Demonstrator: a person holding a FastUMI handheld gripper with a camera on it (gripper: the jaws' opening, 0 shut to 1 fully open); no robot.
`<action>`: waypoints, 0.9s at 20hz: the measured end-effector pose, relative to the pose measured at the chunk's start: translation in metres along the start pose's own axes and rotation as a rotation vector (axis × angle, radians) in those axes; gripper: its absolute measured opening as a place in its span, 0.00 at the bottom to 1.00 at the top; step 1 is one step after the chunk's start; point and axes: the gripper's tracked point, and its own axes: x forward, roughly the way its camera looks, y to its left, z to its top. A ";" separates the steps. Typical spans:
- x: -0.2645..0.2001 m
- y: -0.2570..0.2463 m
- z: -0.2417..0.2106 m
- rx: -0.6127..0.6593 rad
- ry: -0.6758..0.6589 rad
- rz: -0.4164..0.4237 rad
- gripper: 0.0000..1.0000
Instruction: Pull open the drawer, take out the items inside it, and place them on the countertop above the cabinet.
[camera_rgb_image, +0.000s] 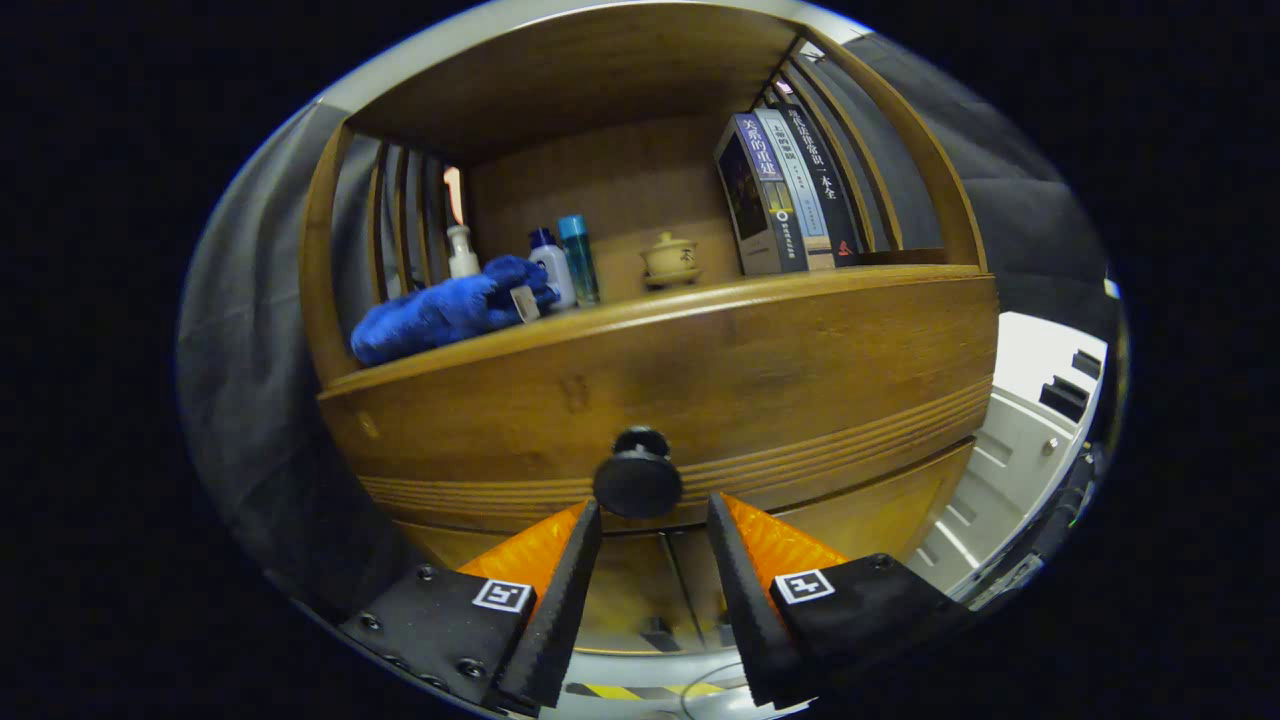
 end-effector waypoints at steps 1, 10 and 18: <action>0.002 -0.001 0.006 0.005 -0.017 -0.009 0.74; 0.018 -0.006 0.009 0.032 0.023 -0.035 0.49; 0.004 -0.004 0.005 0.026 0.011 -0.085 0.37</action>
